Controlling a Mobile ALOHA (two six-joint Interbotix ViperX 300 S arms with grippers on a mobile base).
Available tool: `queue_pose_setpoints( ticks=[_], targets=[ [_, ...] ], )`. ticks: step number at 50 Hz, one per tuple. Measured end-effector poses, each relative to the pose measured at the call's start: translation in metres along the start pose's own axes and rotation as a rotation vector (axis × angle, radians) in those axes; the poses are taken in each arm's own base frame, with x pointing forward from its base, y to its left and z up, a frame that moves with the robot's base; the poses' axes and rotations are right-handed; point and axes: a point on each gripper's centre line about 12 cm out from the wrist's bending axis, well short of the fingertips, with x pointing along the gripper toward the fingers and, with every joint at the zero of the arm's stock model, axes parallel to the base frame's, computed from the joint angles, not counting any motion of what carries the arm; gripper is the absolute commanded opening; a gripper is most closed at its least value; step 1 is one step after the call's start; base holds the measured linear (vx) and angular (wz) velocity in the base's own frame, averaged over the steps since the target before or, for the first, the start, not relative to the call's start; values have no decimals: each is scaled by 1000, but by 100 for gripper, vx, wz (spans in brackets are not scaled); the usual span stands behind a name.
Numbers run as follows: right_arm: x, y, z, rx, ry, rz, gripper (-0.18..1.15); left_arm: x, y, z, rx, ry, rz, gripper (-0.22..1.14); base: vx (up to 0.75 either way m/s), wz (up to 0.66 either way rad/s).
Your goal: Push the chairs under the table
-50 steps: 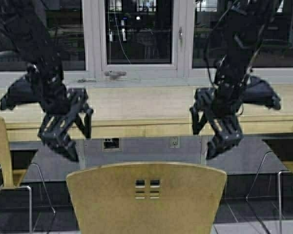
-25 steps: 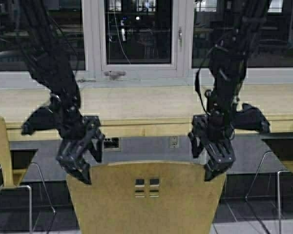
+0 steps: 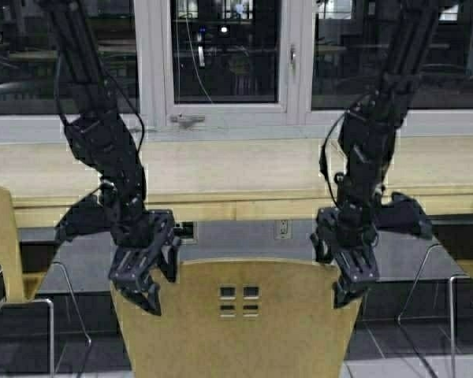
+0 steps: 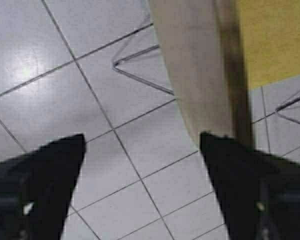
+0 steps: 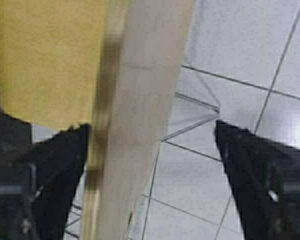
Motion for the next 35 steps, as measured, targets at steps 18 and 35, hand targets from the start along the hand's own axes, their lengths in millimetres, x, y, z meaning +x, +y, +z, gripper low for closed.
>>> queue_pose_setpoints(
  ticks=[18,35],
  targets=[
    [5,2,3,-13,6,-2,104,-58,-6,4,-7,-9,-60,102,0,0],
    [7,2,11,2,2,-6,104,-52,-30,8,-30,-6,-108,102,-1,0]
  ],
)
